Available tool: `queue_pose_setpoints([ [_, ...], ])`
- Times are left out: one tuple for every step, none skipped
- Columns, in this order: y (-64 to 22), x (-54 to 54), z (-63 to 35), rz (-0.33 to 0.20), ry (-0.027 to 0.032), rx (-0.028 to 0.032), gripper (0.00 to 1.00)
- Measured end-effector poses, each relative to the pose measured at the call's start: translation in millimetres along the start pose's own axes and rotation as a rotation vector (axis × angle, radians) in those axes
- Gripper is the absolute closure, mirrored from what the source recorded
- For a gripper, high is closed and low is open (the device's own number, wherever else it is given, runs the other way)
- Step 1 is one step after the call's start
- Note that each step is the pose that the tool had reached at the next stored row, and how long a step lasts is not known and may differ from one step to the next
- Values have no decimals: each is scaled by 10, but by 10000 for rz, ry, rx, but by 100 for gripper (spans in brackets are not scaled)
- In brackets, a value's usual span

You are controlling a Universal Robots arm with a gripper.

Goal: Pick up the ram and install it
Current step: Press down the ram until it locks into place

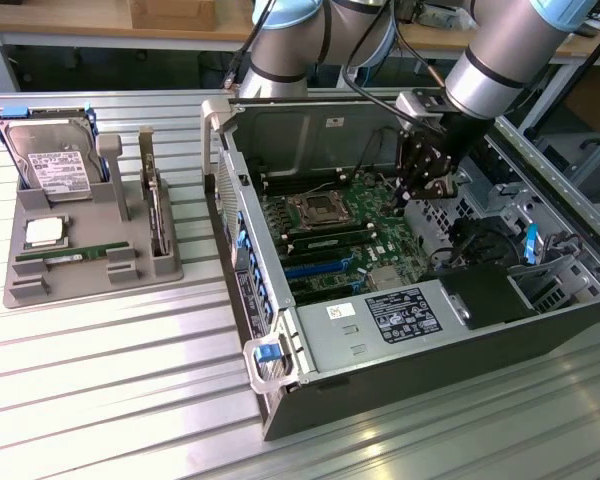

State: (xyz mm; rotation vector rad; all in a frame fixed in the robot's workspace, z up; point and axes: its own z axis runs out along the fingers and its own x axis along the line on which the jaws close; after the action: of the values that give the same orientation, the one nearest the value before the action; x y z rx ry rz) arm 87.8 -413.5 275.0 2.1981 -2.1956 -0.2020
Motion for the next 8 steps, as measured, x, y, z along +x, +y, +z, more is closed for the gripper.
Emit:
queue_pose_setpoints([
  [0, 0, 0, 0, 0, 0, 90],
  [0, 0, 0, 2, 0, 0, 90],
  [0, 0, 0, 61, -7, 4, 90],
  [0, 0, -1, 226, -24, 16, 90],
  [0, 0, 1, 529, -58, 38, 90],
  [0, 0, 1, 982, -104, 71, 90],
  [0, 0, 1, 1221, -126, 88, 90],
  [0, 0, 1, 1442, -147, 104, 90],
])
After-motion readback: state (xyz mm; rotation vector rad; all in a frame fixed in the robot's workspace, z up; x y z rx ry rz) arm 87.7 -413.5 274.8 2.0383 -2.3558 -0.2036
